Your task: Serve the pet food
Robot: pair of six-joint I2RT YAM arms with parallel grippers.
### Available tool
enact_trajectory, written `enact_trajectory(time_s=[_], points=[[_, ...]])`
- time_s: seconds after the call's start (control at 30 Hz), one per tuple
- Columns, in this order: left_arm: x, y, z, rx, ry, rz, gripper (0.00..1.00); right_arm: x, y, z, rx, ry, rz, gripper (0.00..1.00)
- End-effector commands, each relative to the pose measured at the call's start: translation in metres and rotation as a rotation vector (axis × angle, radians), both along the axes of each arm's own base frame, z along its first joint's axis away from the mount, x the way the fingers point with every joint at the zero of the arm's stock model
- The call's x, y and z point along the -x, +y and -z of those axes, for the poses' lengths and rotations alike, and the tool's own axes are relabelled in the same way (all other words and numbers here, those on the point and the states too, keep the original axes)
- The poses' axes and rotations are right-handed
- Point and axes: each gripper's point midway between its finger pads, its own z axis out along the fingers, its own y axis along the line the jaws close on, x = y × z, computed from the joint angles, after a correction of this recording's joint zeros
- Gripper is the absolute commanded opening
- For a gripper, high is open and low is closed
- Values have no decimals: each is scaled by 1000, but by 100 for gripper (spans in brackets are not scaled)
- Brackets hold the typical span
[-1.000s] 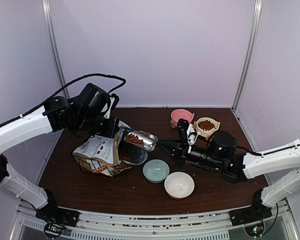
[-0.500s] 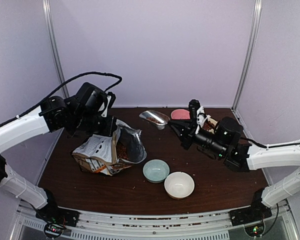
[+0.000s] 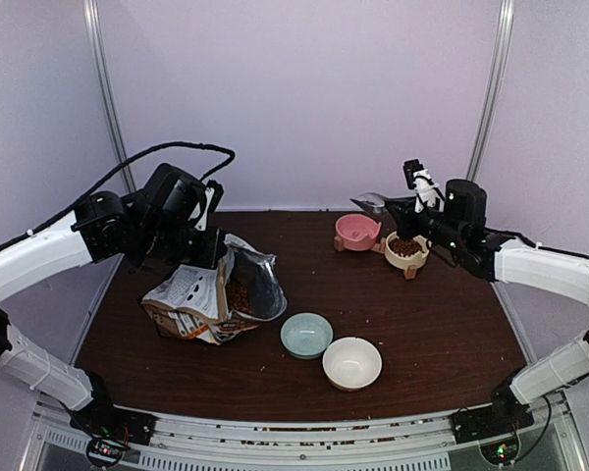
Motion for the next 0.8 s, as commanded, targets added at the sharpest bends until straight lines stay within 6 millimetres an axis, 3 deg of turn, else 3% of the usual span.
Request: enact_trajectory(time_s=[0.0, 0.37, 0.77], points=[[-4, 1, -10, 30, -41, -12, 0, -18, -4, 21, 91, 86, -25, 0], [-3, -1, -10, 35, -36, -2, 0, -73, -22, 52, 182, 219, 24, 0], [-4, -3, -10, 34, -35, 6, 0, -104, -34, 73, 325, 365, 72, 0]])
